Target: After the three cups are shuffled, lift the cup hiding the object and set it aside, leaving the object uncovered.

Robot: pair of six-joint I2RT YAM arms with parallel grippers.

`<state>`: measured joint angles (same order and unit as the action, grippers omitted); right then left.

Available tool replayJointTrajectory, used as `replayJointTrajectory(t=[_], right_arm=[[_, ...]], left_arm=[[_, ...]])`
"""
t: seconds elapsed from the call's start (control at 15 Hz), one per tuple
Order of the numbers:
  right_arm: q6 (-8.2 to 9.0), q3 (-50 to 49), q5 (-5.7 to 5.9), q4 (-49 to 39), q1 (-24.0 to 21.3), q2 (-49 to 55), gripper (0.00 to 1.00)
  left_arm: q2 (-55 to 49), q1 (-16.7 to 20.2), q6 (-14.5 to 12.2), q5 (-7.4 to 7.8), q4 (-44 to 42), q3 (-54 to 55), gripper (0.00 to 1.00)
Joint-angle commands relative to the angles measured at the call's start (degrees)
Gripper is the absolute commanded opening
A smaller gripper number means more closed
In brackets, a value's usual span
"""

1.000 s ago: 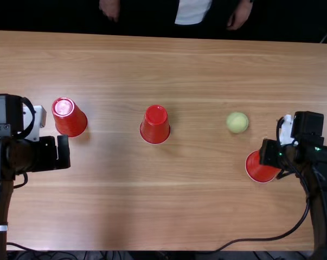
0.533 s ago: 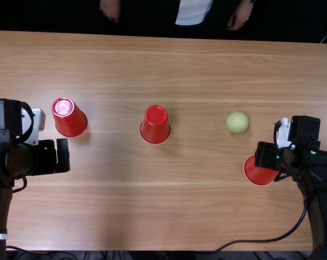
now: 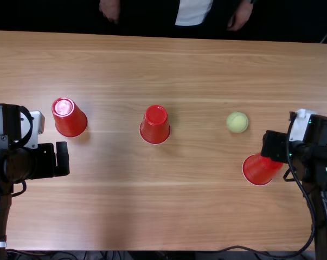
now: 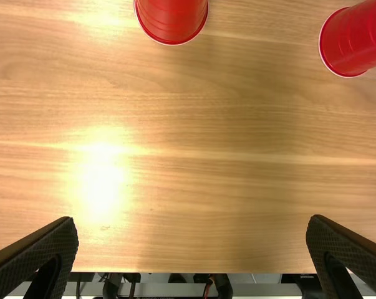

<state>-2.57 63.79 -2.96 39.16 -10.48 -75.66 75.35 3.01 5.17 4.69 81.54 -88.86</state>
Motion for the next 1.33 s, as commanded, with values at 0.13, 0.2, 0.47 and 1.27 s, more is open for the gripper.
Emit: replayJointTrajectory(t=[0.13,0.2,0.47,1.27], right_arm=[[0.78,6.61,0.22,2.35,5.47,0.42,1.00],[0.88,7.58,0.22,3.62,6.96,0.42,1.00],[0.99,7.84,0.22,7.52,13.38,0.42,1.00],[1.20,-0.16,0.64,15.33,14.61,24.33,1.00]], left_arm=[[-2.31,0.25,-0.21,-0.26,-0.01,0.62,1.00],[-2.31,0.25,-0.21,-0.26,-0.01,0.53,1.00],[-3.19,-0.28,-0.21,-0.15,0.31,0.62,1.00],[-20.16,-0.63,-0.21,0.80,0.52,11.78,1.00]])
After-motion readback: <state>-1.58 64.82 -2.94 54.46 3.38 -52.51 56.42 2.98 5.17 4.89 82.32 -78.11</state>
